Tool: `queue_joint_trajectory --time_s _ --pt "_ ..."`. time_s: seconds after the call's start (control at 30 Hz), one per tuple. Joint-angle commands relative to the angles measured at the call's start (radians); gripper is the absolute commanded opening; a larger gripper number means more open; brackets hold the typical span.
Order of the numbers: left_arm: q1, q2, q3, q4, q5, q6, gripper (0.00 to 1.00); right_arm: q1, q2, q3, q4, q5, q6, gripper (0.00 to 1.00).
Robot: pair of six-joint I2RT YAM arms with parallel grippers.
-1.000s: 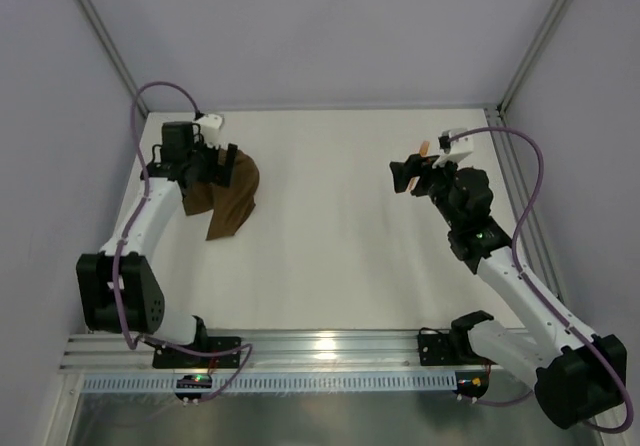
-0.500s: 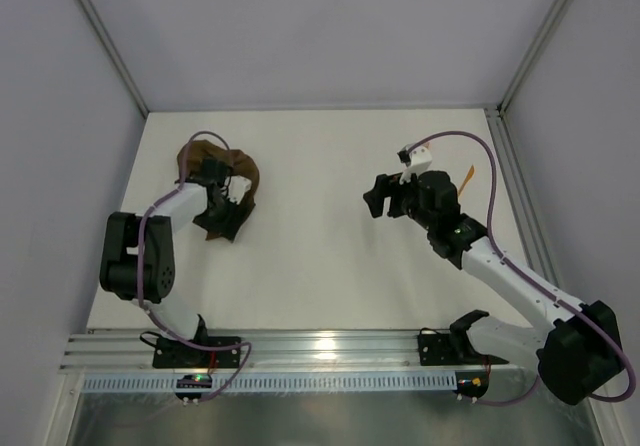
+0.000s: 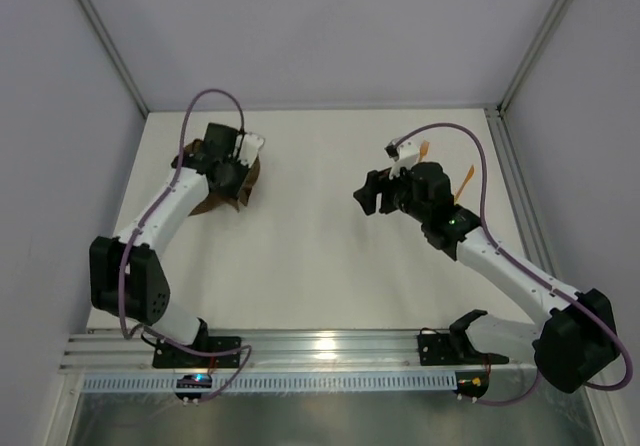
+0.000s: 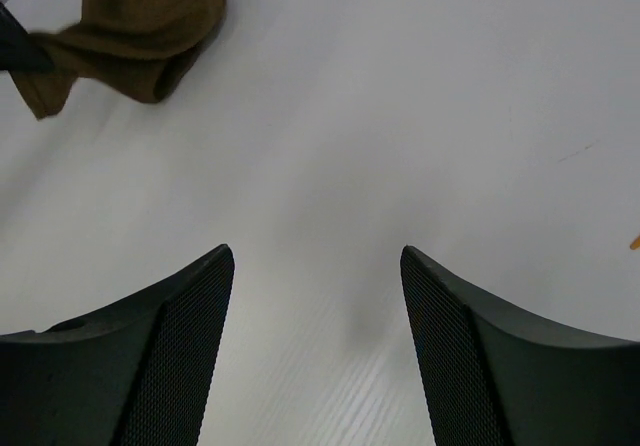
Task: Fold the napkin into a case and place the utensils inside
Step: Pick up the crumpled napkin from the corner of the board, then move the crumpled napkin to the center of the board.
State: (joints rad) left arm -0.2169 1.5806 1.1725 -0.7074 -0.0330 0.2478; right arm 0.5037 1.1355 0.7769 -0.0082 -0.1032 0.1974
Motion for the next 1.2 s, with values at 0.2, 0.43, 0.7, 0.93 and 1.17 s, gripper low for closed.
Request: queue_joint_trajectory --time_s 0.2,0.43,0.7,0.93,1.17 --pt "-0.326 -0.058 0.943 -0.407 0.028 -0.07 0.0 0.061 0.069 0.267 0.014 -0.165 -0.124 0.75" --pt "-0.392 0.076 1.255 -0.339 -0.168 -0.019 0.0 0.061 0.063 0.397 -0.128 -0.231 -0.191 0.89" --pt "-0.303 0.024 0.686 -0.061 -0.168 -0.065 0.0 0.059 0.052 0.346 -0.249 -0.067 -0.231 0.9" --pt "-0.182 0.053 0.186 0.144 -0.11 -0.062 0.0 0.061 0.168 0.323 -0.395 0.099 -0.136 0.9" --pt "-0.139 -0.054 -0.108 0.212 -0.042 0.054 0.0 0.059 0.266 0.175 -0.404 0.066 -0.021 0.9"
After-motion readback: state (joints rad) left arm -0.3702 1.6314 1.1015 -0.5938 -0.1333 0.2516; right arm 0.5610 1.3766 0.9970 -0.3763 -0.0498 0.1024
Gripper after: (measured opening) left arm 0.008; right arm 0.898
